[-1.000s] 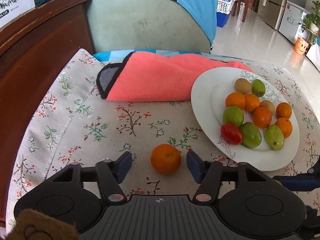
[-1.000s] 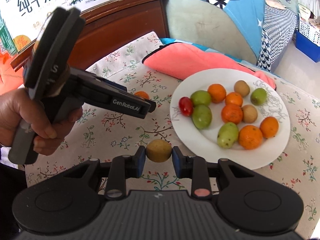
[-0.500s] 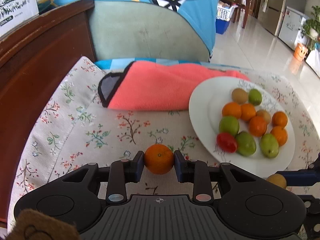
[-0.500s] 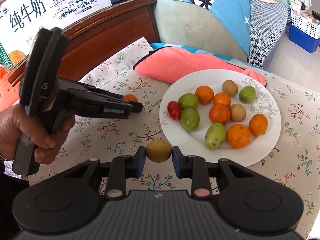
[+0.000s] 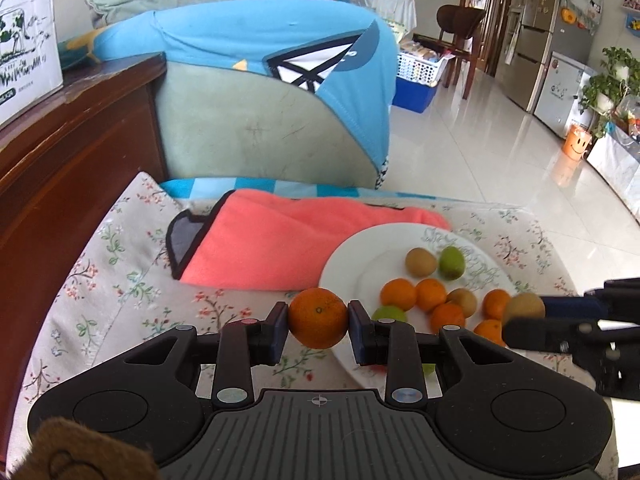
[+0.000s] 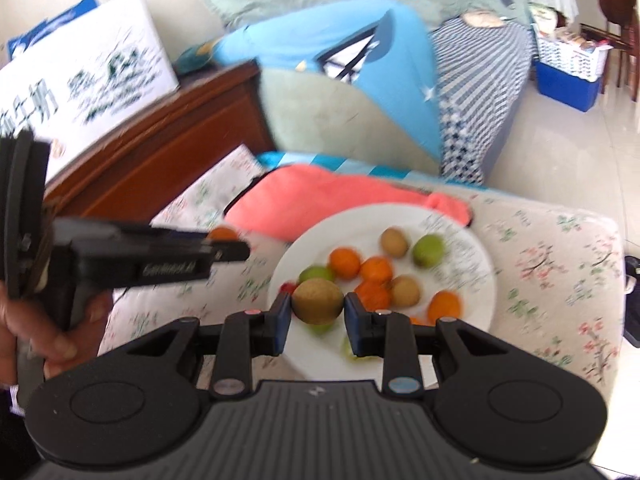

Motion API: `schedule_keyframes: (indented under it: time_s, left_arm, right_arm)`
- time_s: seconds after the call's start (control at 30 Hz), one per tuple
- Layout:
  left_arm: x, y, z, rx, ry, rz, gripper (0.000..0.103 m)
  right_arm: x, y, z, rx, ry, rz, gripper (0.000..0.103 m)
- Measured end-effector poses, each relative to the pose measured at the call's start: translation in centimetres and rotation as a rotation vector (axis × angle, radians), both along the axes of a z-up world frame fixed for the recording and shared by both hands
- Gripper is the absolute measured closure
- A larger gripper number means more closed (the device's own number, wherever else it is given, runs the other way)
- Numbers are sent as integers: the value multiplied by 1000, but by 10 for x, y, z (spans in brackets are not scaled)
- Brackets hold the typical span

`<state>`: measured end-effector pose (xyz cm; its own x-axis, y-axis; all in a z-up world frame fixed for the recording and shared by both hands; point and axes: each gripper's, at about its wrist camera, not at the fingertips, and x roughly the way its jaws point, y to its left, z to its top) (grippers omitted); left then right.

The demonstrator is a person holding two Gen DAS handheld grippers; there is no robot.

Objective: Organize fruits
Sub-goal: 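Carry the orange in the left gripper and kiwi in the right over the plate, then open the left gripper onto the plate while the right gripper releases the kiwi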

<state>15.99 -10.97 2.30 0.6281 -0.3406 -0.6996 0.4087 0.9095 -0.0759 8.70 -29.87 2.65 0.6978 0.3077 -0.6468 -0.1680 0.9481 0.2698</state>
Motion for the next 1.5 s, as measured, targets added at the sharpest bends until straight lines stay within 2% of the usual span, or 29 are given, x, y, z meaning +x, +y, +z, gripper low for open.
schedule_keyframes:
  time_s: [0.23, 0.47, 0.8, 1.23, 1.3, 1.37, 1.5]
  left_arm:
    - [-4, -22, 6, -41, -8, -41, 74]
    - [-5, -42, 1, -44, 3, -56, 74]
    - [-1, -61, -12, -42, 35, -65, 74]
    - [4, -65, -15, -60, 47, -43, 71]
    - [3, -63, -11, -68, 38, -37, 65]
    - [2, -61, -7, -67, 23, -15, 46]
    - [1, -56, -1, -67, 12, 15, 37]
  right_arm:
    - [9, -29, 7, 28, -16, -100, 74]
    - [23, -47, -3, 90, 26, -173, 74]
    - [40, -57, -24, 139, 83, -249, 74]
    - [53, -56, -38, 159, 103, -294, 71]
    - [53, -57, -37, 173, 104, -293, 71]
    - [52, -57, -35, 173, 99, -294, 71]
    - [51, -57, -32, 179, 96, -293, 68]
